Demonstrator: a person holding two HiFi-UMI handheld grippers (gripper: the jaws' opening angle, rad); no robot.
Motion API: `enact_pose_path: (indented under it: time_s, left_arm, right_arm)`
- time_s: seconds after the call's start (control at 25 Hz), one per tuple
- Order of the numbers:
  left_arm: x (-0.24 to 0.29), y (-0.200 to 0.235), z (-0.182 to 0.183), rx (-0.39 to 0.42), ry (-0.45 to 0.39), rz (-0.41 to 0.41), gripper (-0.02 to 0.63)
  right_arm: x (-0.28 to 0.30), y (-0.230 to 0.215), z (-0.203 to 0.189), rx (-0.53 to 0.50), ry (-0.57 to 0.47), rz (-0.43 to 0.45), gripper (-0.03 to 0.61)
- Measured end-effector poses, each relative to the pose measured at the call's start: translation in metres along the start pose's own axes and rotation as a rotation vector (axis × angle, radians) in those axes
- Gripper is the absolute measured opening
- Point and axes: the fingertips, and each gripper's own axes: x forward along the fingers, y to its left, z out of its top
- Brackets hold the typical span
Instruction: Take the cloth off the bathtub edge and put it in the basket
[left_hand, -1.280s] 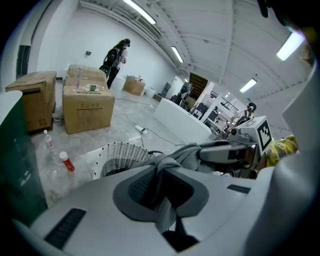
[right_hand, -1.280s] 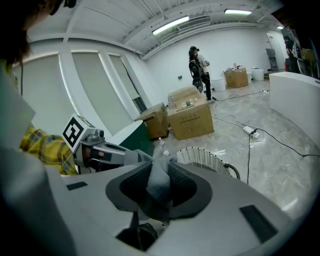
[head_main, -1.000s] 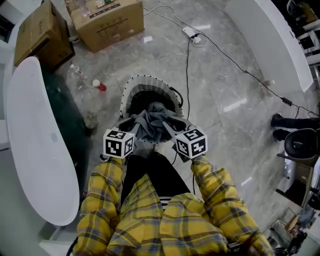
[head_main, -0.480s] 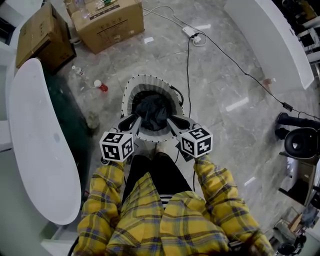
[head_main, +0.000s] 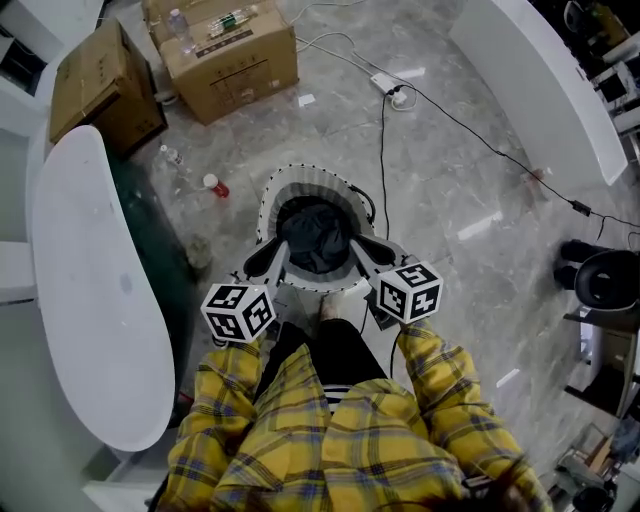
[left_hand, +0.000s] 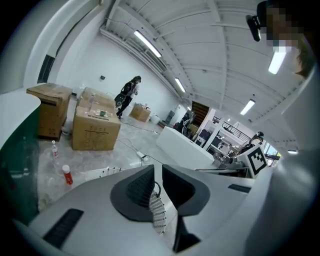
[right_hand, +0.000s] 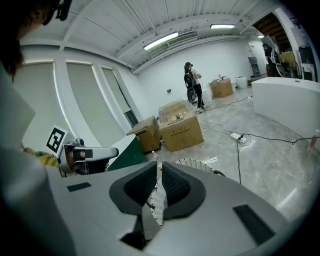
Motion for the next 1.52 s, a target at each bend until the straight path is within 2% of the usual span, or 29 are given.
enact_pose_path:
  time_s: [0.52, 0.92, 1.52]
  left_arm:
    - [-0.046, -0.001, 0.026, 0.017, -0.098, 0.031, 0.058]
    - [-0.081, -0.008, 0.049, 0.034, -0.18, 0.044, 0.058]
    - [-0.121, -0.002, 0.05, 0.045, -0.241, 0.096, 0.058]
  right_arm:
    - [-0.03, 0.036, 0.037, -0.033, -0.099, -0.016, 0.034]
    - [-0.048, 0.07, 0.057, -0.07, -0.154, 0.012, 0.026]
    - [-0.061, 0.096, 0.057, -0.077, -0.195, 0.02, 0.026]
